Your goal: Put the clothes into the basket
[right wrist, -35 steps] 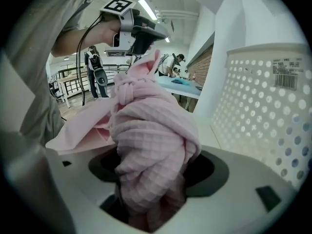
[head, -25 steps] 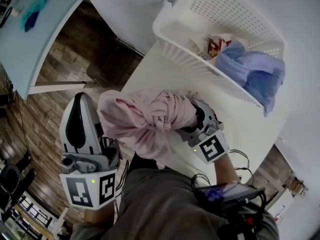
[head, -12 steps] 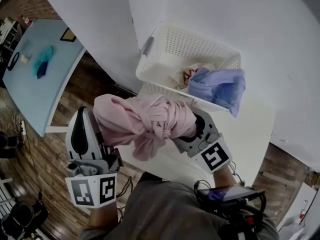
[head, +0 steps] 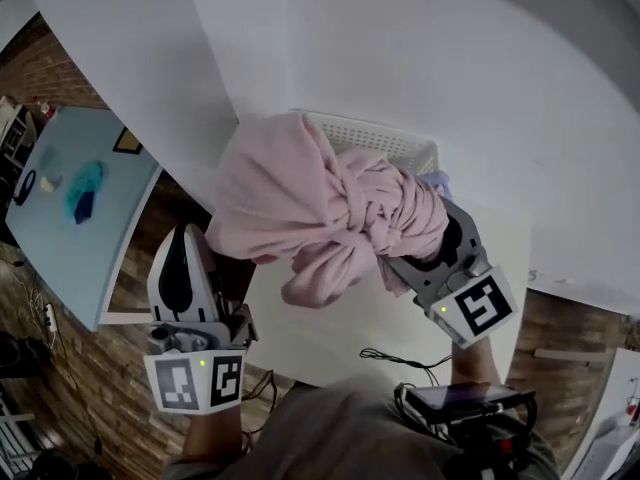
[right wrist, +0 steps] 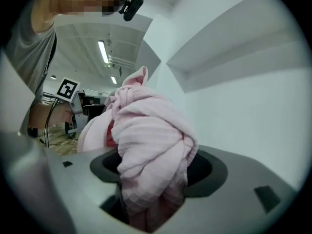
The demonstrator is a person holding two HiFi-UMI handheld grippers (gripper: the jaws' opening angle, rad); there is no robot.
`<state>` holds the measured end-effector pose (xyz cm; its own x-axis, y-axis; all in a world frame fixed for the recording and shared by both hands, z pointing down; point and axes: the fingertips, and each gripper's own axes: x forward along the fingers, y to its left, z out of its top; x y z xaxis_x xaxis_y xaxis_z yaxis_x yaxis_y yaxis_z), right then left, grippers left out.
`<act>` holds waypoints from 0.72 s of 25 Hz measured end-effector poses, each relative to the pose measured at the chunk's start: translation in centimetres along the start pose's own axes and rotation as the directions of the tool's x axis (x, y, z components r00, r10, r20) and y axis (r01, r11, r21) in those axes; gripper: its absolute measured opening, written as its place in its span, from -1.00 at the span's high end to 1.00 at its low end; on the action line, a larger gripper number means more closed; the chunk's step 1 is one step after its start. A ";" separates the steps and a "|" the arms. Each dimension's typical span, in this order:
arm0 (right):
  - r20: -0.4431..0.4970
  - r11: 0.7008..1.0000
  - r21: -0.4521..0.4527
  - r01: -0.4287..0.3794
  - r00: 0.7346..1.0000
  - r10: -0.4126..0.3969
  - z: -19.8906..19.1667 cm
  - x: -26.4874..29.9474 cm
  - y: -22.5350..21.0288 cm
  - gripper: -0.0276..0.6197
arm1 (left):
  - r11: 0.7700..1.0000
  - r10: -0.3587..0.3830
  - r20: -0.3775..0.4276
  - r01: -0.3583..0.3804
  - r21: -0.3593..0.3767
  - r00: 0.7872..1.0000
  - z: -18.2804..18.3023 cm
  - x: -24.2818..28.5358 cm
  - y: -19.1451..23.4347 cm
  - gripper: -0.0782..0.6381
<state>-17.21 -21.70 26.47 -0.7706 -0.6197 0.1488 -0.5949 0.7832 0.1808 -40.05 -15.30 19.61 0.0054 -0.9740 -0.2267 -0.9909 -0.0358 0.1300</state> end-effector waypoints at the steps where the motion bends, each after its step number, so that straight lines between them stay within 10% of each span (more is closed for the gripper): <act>1: -0.006 0.999 -0.001 0.032 0.999 -0.032 0.1 -0.4 -1.6 -0.15 | 1.000 -0.012 -0.004 0.012 -0.008 1.000 -0.4 0.8 -0.5 0.76; 10: -0.240 0.981 -0.062 0.183 0.951 -0.193 -6.0 -1.3 -7.9 -0.18 | 0.997 -0.068 -0.058 0.065 -0.051 0.996 -3.2 2.8 -1.7 0.76; 15: -0.466 0.990 -0.019 0.140 0.874 -0.133 -11.5 0.6 -8.1 -0.33 | 0.995 -0.083 -0.095 0.076 -0.067 0.992 -4.7 2.7 -2.7 0.76; 18: -0.436 0.991 0.031 0.133 0.894 -0.107 -10.8 1.0 -8.1 -0.34 | 0.992 -0.097 -0.107 0.088 -0.088 0.990 -5.7 2.8 -3.0 0.76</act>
<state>-10.73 -29.22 35.68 -0.5254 -0.6595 0.5377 -0.6991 0.6947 0.1689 -36.28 -19.19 24.05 0.1157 -0.9842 -0.1339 -0.9709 -0.1406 0.1941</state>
